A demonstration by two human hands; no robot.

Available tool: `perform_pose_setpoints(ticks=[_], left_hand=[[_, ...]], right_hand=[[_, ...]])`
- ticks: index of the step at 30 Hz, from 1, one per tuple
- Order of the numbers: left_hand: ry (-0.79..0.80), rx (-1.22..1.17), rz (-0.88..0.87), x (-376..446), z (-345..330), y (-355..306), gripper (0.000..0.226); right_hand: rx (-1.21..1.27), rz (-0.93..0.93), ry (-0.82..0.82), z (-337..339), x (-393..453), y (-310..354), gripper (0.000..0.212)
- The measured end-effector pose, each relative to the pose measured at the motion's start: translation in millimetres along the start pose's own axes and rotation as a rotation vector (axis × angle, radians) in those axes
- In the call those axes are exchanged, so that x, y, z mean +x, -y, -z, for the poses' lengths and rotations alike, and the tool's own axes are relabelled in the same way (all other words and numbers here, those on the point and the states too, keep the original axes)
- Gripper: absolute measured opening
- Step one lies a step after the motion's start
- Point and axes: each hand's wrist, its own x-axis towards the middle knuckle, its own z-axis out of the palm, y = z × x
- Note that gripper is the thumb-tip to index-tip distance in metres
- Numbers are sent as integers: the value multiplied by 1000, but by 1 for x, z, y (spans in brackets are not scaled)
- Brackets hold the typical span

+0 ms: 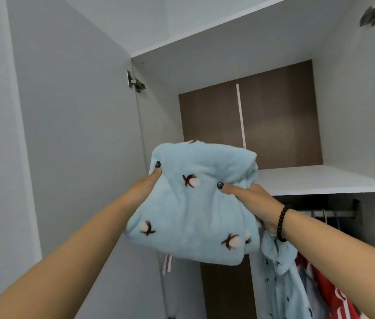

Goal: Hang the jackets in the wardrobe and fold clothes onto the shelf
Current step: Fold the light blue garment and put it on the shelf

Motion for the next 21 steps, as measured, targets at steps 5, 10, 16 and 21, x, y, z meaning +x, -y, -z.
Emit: perform_pose_setpoints(ticks=[5, 10, 16, 21], left_hand=[[-45, -79, -109, 43, -1, -15, 50], [-30, -228, -130, 79, -21, -9, 54], [35, -299, -183, 115, -49, -3, 64], [-81, -304, -326, 150, -63, -29, 59]], right_hand=[[-75, 102, 6, 14, 42, 32, 39], [-303, 159, 18, 33, 90, 55, 37], [-317, 182, 82, 60, 156, 57, 54], [-136, 309, 134, 88, 210, 47, 49]])
